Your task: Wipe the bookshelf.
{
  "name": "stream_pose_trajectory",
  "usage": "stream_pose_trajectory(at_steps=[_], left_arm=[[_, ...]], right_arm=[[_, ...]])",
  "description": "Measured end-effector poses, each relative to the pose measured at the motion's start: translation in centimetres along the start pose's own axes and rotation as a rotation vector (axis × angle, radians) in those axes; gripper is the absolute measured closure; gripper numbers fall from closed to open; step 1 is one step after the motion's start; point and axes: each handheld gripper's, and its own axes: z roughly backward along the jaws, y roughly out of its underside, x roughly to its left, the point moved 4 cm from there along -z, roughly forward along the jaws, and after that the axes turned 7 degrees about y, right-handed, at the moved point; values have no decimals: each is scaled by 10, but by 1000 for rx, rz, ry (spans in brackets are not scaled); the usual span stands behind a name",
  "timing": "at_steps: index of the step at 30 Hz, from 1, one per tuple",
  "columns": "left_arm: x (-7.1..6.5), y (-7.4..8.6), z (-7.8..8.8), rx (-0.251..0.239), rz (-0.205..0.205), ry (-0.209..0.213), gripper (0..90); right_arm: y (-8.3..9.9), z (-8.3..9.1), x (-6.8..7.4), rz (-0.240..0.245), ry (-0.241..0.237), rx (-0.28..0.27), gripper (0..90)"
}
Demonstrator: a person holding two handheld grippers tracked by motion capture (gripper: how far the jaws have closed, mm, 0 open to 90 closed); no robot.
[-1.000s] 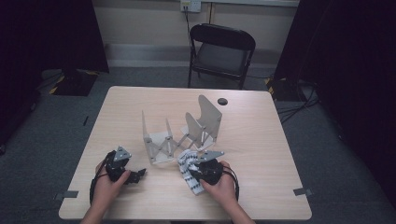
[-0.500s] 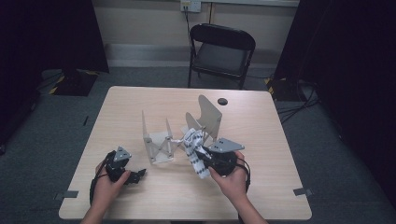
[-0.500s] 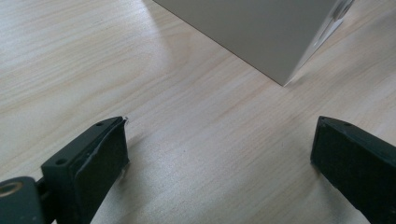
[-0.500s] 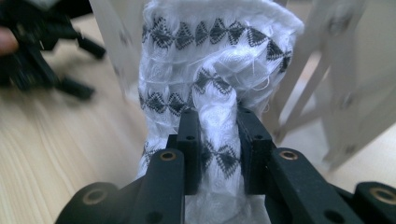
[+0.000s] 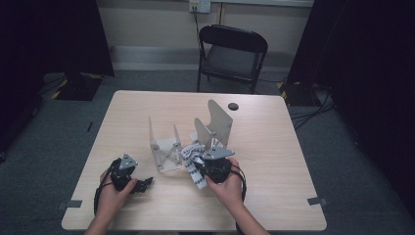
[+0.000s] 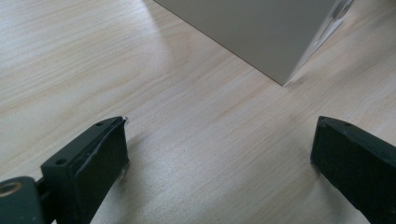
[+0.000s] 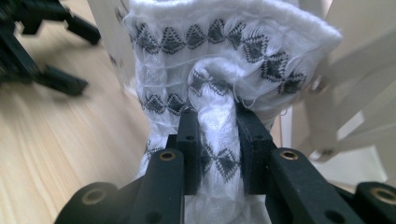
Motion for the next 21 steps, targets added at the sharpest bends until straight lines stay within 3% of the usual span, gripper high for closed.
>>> stream_pose_trajectory(at_steps=[13,21], left_arm=[[0,0,0,0,0,0,36],[0,0,0,0,0,0,36]], right_arm=[[42,-15,-9,-36,-14,111,723],[51,-9,-9,-46,-44,142,703]])
